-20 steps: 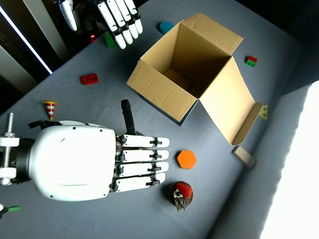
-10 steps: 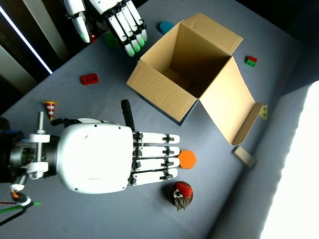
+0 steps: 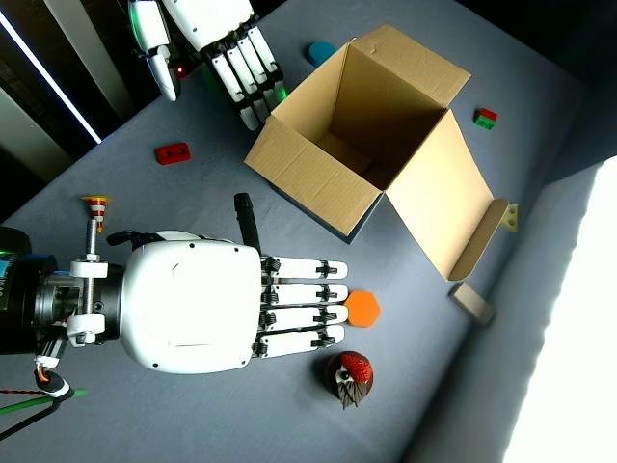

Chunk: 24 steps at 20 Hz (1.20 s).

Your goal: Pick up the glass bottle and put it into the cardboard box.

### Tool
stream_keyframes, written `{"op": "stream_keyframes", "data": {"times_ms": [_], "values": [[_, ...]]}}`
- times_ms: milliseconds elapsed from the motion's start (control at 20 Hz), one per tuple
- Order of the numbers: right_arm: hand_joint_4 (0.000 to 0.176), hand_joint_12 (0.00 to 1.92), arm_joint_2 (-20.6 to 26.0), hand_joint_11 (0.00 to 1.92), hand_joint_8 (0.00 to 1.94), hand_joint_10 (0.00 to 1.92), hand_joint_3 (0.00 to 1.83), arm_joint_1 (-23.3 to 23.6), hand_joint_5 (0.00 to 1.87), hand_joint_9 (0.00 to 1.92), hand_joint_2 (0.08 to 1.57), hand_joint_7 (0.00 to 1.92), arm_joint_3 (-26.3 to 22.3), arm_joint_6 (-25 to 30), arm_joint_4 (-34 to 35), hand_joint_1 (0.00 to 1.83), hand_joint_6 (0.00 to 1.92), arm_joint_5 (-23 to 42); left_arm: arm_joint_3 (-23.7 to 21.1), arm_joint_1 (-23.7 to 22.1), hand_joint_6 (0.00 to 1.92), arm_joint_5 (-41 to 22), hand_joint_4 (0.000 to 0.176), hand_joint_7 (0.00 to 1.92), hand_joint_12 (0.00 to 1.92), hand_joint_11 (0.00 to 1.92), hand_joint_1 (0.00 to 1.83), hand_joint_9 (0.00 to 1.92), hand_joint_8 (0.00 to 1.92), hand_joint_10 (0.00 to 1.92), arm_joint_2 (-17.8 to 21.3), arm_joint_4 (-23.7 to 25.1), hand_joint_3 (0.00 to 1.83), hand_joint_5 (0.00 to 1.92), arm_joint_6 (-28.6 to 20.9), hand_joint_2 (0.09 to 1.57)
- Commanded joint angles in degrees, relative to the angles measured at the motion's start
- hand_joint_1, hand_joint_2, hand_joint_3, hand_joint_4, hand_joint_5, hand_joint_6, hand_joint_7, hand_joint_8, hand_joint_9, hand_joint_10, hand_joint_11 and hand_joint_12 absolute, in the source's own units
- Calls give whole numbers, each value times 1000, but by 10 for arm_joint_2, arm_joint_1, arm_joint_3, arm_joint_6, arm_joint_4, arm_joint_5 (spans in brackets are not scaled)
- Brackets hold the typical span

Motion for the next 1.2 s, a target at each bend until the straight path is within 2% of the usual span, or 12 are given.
{"op": "stream_keyframes", "data": {"times_ms": [0,600,650,700,750,800,850,900,950,1000,1050,1150], "values": [[0,285,1,0,1,11,0,4,158,114,986,161,2,1,7,1060,0,57,4,0,1,-18,0,111,280,0,59,88,0,0,-1,45,0,83,-1,1288],[0,255,4,0,5,16,0,7,156,134,986,169,2,5,7,1056,5,62,49,0,0,22,0,106,230,0,70,85,0,0,17,45,0,80,-12,1284],[0,418,4,0,22,34,0,7,211,185,997,238,2,5,7,1045,23,62,51,1,0,22,0,106,230,0,70,83,0,0,18,45,0,80,-20,1284],[0,834,4,0,55,77,5,6,333,300,1011,392,2,5,7,1065,64,62,54,1,0,24,0,106,230,0,70,82,0,0,18,45,0,80,-26,1284],[0,1224,4,0,93,139,12,6,472,437,1031,542,2,5,7,1091,116,62,55,1,1,26,0,106,231,0,70,81,0,0,18,45,0,82,-27,1284],[0,1437,4,67,96,308,12,6,593,555,1054,704,2,5,7,1119,191,62,56,0,1,28,0,106,232,0,70,81,0,0,18,45,0,83,-27,1285],[0,1506,4,332,147,755,9,5,705,639,1081,902,2,5,7,1160,365,62,57,0,2,29,0,106,233,0,70,81,0,0,18,45,0,86,-27,1285],[0,1506,4,332,147,755,9,5,705,639,1081,902,2,5,7,1160,365,62,57,0,2,29,0,106,233,0,70,81,0,0,18,45,0,86,-27,1285],[0,1528,4,552,861,981,13,5,770,726,1142,967,2,5,7,1195,1068,62,57,0,2,29,0,104,231,0,70,81,0,0,17,45,0,86,-27,1285],[0,1528,4,634,1069,1083,7,6,808,764,1159,956,2,6,7,1198,1185,62,58,0,3,29,0,103,230,0,70,81,0,0,17,45,0,87,-28,1285],[7,1525,5,676,1068,1113,0,7,868,805,1148,975,2,7,7,1204,1162,62,59,1,5,29,0,103,228,0,70,81,0,0,16,45,0,93,-30,1285],[0,1536,12,704,1031,1285,1,11,885,783,1140,1005,-1,11,7,1357,1170,64,61,5,5,29,0,103,226,0,70,81,0,0,13,45,0,94,-36,1285]]}}
